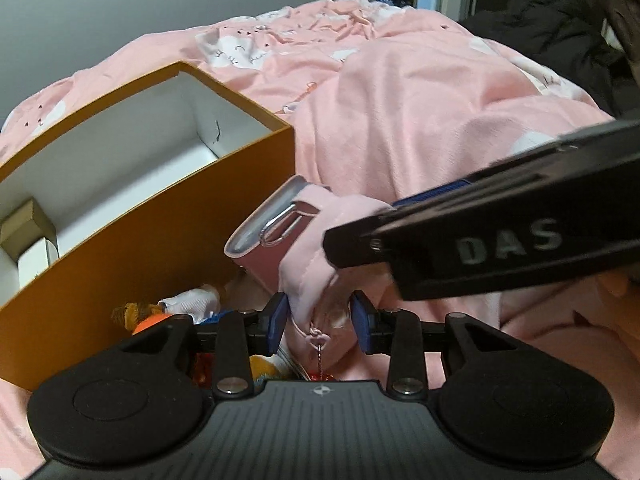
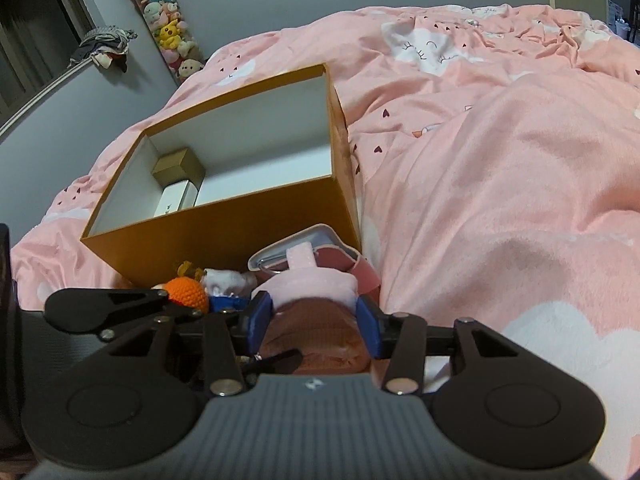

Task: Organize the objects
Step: 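Grasp the pink pouch by its strap with the right gripper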

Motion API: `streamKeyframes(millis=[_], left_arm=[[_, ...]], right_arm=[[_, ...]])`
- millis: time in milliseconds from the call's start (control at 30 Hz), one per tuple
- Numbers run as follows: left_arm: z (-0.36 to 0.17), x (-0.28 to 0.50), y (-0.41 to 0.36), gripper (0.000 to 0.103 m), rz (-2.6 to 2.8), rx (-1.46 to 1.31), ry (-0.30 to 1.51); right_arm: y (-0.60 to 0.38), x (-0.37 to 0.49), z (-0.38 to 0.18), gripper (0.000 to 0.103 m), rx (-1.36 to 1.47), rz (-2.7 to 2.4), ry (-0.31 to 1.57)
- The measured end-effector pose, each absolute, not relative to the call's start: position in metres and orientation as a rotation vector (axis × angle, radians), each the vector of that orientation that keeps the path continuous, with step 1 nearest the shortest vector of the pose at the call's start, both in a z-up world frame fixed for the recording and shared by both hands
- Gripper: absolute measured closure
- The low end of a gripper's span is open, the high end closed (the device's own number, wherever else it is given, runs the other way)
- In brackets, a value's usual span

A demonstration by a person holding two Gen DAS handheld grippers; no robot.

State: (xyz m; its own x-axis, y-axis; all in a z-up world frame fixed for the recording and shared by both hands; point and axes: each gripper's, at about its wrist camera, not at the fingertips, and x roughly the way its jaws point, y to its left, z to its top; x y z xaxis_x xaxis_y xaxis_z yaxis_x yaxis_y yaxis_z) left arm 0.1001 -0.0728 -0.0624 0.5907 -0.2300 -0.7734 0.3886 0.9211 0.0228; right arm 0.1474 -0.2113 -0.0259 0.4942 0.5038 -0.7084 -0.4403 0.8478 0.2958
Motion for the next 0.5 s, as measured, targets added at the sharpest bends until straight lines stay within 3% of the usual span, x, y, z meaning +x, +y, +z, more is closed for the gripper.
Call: streamKeyframes(millis=[300, 500], left_arm=[[-0.057, 0.098, -0.053, 0.076, -0.32, 0.069, 0.81], [-0.017, 0.08, -0.017, 0.077, -0.321, -0.107, 0.789]], right_arm=[[-0.234, 0.143, -0.013, 0.056, 0.106, 0.568, 0.845], [-0.251, 0.154, -0.008, 0.056, 0.185, 0.537, 0.883]])
